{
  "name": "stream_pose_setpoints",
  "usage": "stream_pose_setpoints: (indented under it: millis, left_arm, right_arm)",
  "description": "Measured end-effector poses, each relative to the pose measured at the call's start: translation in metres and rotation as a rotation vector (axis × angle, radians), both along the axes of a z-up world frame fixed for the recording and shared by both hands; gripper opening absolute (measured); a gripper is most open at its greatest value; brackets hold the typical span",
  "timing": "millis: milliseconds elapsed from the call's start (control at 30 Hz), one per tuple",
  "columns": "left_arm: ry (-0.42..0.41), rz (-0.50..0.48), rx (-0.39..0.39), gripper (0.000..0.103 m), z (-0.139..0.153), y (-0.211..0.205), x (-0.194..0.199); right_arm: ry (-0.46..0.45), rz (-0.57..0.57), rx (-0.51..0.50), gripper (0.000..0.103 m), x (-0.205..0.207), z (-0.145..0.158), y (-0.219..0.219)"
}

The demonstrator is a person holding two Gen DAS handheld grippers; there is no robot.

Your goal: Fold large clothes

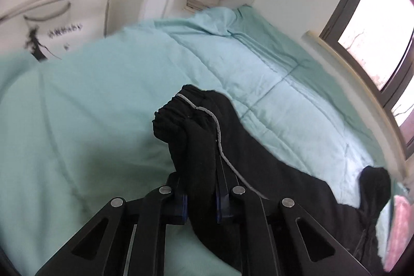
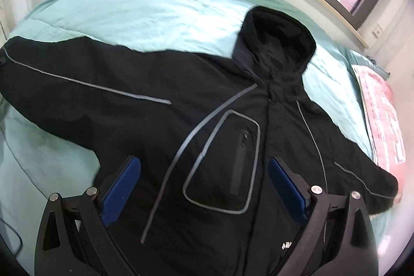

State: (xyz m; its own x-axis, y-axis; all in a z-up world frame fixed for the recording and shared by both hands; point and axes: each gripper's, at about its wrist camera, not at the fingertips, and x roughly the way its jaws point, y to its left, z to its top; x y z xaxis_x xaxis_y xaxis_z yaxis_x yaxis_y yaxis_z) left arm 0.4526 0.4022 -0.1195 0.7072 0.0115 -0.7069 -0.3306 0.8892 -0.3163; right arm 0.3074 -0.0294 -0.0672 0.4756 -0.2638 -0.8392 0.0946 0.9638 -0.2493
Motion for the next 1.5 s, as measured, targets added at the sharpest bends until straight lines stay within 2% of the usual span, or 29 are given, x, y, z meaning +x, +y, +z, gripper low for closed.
stream_pose_setpoints:
  millis: [133,167,200,300,367,467,567,633,767,900,1033,1133,1167,1233,1300,1333,1367,1400,1467,1500]
  left_arm:
    - [0.235,0.003,0.154,0.014,-0.047,-0.017,0.029]
    - [0.231,-0.007,0.206,0.014,-0.047,-0.026,0.026]
    - [0.204,-0.021,0.245,0.014,-0.039,-0.036,0.020]
    - [0.054,-0.103,0.283,0.014,0.010,-0.070,-0.009]
    - [-0.066,-0.187,0.299,0.014,0.056,-0.112,-0.030]
    - [-0.197,-0.319,0.289,0.014,0.105,-0.175,-0.050]
    - [-0.272,-0.449,0.252,0.014,0.130,-0.240,-0.061]
    - [-0.293,-0.541,0.224,0.014,0.133,-0.286,-0.066]
    - [-0.266,-0.713,0.179,0.013,0.117,-0.367,-0.076]
    - [-0.167,-0.852,0.107,0.013,0.074,-0.442,-0.082]
    - [-0.069,-0.919,0.123,0.013,0.024,-0.499,-0.094]
    - [0.039,-0.925,0.118,0.015,-0.021,-0.514,-0.086]
    - [0.068,-0.924,0.111,0.019,-0.037,-0.514,-0.085]
    - [0.096,-0.911,0.090,0.020,-0.058,-0.512,-0.089]
    - [0.095,-0.904,0.060,0.031,-0.061,-0.512,-0.088]
    - [0.101,-0.911,0.016,0.038,-0.058,-0.508,-0.089]
    - [0.110,-0.926,-0.030,0.053,-0.054,-0.502,-0.090]
    - [0.116,-0.940,-0.085,0.061,-0.048,-0.501,-0.089]
    - [0.114,-0.944,-0.148,0.063,-0.035,-0.488,-0.090]
    - [0.110,-0.939,-0.152,0.063,-0.028,-0.482,-0.091]
  right_arm:
    - [0.030,-0.009,0.046,0.099,0.009,-0.008,-0.010]
    - [0.044,-0.014,0.059,0.099,0.010,-0.012,-0.015]
    - [0.057,-0.020,0.069,0.099,0.009,-0.016,-0.022]
    - [0.063,-0.035,0.078,0.098,0.004,-0.018,-0.042]
    - [0.055,-0.052,0.078,0.098,-0.001,-0.013,-0.059]
    - [0.040,-0.084,0.083,0.098,-0.007,-0.003,-0.087]
    - [0.017,-0.103,0.070,0.098,-0.014,0.009,-0.112]
    - [0.004,-0.122,0.068,0.098,-0.020,0.017,-0.131]
    - [-0.012,-0.168,0.056,0.098,-0.031,0.024,-0.164]
    - [-0.008,-0.211,0.042,0.098,-0.045,0.027,-0.200]
    - [-0.001,-0.239,0.026,0.098,-0.057,0.025,-0.227]
    - [0.010,-0.247,0.035,0.098,-0.067,0.018,-0.243]
    - [0.011,-0.245,0.037,0.098,-0.069,0.016,-0.245]
    - [0.011,-0.234,0.050,0.098,-0.071,0.010,-0.250]
    - [-0.001,-0.202,0.084,0.098,-0.072,0.006,-0.250]
    - [-0.008,-0.181,0.100,0.098,-0.072,0.003,-0.248]
    - [-0.012,-0.165,0.112,0.098,-0.071,0.002,-0.247]
    - [-0.013,-0.147,0.131,0.098,-0.068,0.001,-0.244]
    - [-0.021,-0.121,0.190,0.098,-0.061,-0.001,-0.239]
    - [-0.027,-0.113,0.222,0.098,-0.056,-0.003,-0.236]
